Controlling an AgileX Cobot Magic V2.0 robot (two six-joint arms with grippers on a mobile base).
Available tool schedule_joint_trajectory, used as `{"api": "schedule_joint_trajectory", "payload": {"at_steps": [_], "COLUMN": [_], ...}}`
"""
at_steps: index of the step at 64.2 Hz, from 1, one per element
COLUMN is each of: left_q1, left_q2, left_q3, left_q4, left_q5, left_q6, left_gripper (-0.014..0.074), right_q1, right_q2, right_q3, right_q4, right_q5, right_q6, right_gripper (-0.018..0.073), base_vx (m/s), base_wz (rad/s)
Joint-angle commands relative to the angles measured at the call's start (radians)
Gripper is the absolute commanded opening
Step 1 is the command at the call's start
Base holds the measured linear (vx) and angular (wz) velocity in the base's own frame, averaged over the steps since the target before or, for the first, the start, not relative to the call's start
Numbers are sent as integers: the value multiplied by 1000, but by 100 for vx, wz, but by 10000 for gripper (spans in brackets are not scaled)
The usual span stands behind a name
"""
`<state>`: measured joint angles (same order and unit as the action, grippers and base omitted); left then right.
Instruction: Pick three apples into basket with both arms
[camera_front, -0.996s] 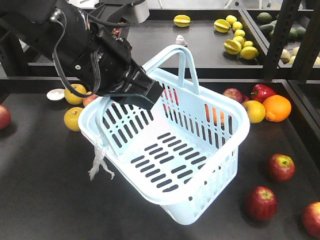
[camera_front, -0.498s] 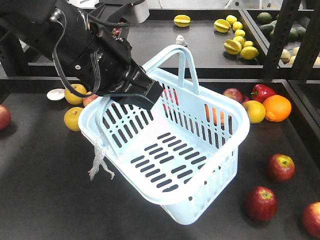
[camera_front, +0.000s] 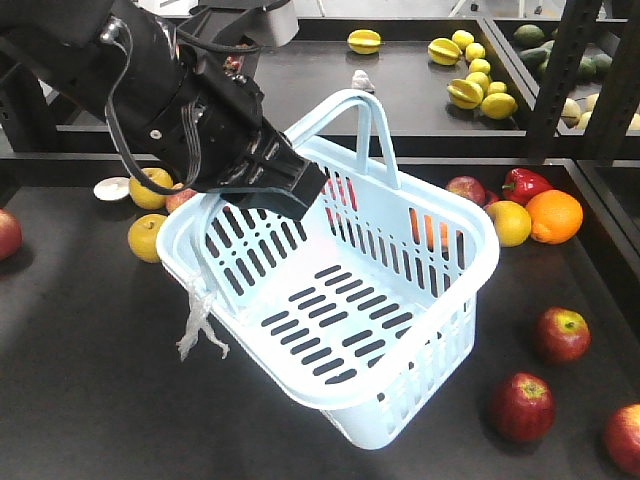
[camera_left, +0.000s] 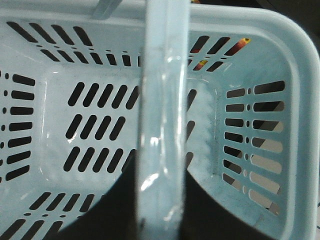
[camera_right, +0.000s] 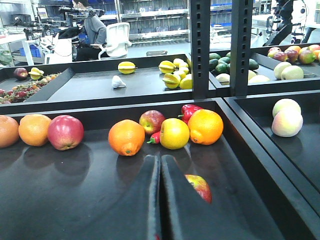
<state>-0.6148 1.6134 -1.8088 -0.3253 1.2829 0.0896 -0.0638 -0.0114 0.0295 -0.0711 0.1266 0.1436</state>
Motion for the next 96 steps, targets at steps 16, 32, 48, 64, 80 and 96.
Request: {"api": "schedule_joint_trajectory", "payload": {"at_steps": [16,32,48,64,80,96], "left_q1": [-3,-3,-3,-3,-3,-3], "left_q2": [-41,-41,0,141,254,293], "left_q3": [-23,-23,-23,-23,-23,-25], "left_q4": [-29,-27,-38,-37,-37,-62], "left_q5": [-154,-245,-218,-205,-231,-232], "left_q6": [-7,33,417,625,702,737], "left_gripper": [-7,-7,-7,-7,-7,-8], "right_q1": [-6,-6,-6,-6,-6,-6], "right_q2": [-8,-8,-8,-8,-8,-8], "right_q3": [9,9,9,9,9,9], "right_q4": [-3,-3,-3,-3,-3,-3], "right_q5": [-75,-75,-75,-75,-75,-75], "right_q6": [-9,-9,-9,-9,-9,-9], "right_gripper": [-3,-3,-3,-3,-3,-3], "base_vx": [0,0,0,0,0,0], "base_wz": [0,0,0,0,0,0]}}
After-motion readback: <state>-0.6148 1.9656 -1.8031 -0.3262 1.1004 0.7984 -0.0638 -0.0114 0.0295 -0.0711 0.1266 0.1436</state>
